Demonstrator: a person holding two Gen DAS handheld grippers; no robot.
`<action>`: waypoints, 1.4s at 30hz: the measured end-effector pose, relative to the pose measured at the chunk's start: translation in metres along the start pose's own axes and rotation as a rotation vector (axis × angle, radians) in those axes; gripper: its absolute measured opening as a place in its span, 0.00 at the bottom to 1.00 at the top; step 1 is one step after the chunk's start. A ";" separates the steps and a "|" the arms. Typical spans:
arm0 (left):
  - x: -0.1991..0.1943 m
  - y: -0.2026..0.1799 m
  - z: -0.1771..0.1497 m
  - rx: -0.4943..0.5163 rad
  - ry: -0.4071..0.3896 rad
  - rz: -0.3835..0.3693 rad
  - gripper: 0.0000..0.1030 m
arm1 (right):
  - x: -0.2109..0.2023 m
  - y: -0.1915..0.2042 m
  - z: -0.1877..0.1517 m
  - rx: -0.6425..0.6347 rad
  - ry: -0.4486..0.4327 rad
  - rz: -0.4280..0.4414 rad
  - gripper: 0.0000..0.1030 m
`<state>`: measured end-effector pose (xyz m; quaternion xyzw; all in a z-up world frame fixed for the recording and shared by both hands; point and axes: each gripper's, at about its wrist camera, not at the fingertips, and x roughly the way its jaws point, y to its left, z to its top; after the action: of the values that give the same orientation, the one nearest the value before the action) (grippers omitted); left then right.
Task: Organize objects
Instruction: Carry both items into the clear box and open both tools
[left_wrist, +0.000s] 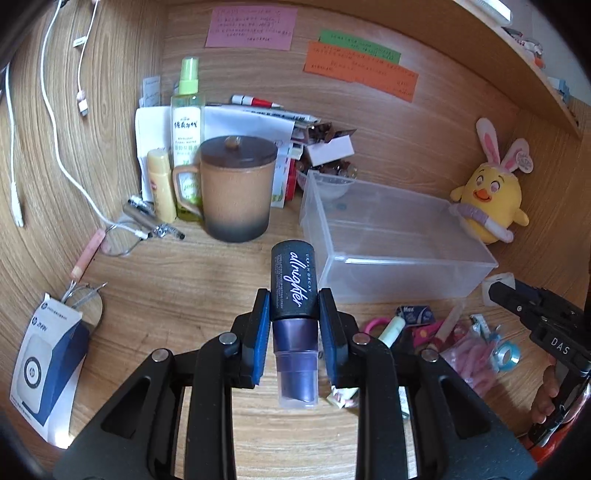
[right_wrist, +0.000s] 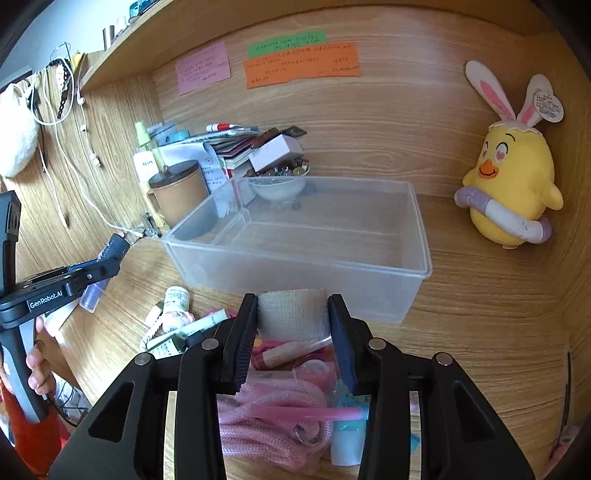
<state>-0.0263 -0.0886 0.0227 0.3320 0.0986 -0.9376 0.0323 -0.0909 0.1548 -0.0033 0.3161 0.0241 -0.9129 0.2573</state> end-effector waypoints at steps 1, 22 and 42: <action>0.000 -0.003 0.005 0.006 -0.009 -0.008 0.24 | -0.002 -0.001 0.004 -0.004 -0.014 -0.010 0.34; 0.075 -0.055 0.071 0.155 0.097 -0.090 0.25 | 0.054 -0.035 0.058 -0.028 0.073 -0.072 0.34; 0.141 -0.092 0.059 0.320 0.279 -0.094 0.25 | 0.111 -0.036 0.053 -0.079 0.234 -0.052 0.35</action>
<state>-0.1839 -0.0105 -0.0058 0.4544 -0.0328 -0.8867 -0.0785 -0.2119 0.1246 -0.0307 0.4091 0.0981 -0.8744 0.2415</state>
